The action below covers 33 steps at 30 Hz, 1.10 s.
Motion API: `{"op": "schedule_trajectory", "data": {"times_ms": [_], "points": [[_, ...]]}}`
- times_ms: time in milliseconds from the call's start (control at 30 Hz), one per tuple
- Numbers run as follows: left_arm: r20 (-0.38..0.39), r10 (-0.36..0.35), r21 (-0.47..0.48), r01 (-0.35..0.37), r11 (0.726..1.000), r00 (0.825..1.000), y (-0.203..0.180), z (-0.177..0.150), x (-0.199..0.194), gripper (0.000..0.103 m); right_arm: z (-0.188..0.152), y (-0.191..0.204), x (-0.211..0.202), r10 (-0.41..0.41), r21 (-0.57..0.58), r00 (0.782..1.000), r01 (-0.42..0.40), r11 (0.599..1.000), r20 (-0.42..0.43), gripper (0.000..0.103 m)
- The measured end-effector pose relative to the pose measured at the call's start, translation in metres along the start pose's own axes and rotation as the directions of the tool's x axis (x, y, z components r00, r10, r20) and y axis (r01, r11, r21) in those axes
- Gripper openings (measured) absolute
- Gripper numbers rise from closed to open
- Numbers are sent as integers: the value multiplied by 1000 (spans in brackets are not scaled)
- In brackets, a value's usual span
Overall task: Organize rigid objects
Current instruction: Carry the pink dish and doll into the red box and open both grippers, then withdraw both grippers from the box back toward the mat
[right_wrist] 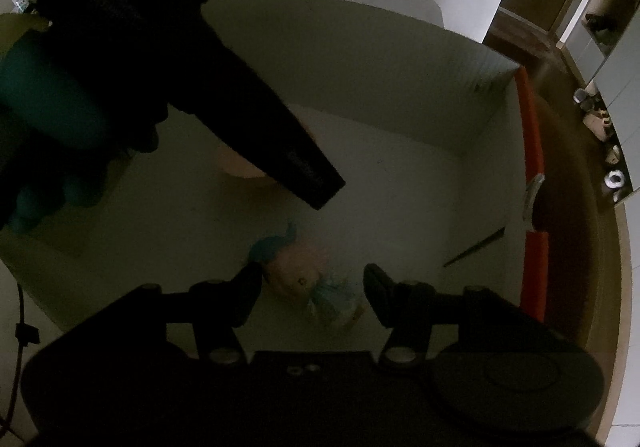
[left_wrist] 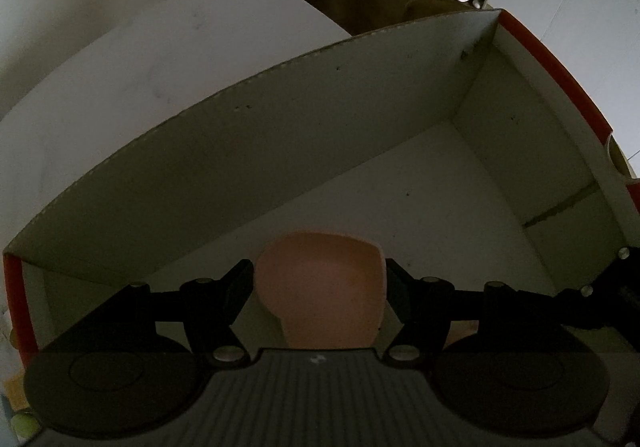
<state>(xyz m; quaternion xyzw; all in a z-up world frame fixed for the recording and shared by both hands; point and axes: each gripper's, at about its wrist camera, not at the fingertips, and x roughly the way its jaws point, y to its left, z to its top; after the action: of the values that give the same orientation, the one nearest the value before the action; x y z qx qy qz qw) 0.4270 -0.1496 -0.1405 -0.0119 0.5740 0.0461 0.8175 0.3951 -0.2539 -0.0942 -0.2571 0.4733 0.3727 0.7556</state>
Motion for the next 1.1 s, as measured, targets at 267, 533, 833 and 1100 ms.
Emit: {"op": "schedule_trajectory", "data": {"times_ms": [267,533,833,1100], "points": [[14,-17,0,17,1000,1000,5,-5,-10,70,-2,-1,-4,1,14,1000,-1,1000,23,63],[71,-33,-13,34,999,997,14,-14,-37,70,-6,1,-23,9,52,998,-13,999,64,64],[170,-46,-44,54,998,984,31,-37,-76,70,-13,10,-50,12,87,992,-23,996,129,71],[251,-56,-41,69,997,966,43,-63,-118,70,-14,14,-73,-4,128,982,-20,992,188,74]]}}
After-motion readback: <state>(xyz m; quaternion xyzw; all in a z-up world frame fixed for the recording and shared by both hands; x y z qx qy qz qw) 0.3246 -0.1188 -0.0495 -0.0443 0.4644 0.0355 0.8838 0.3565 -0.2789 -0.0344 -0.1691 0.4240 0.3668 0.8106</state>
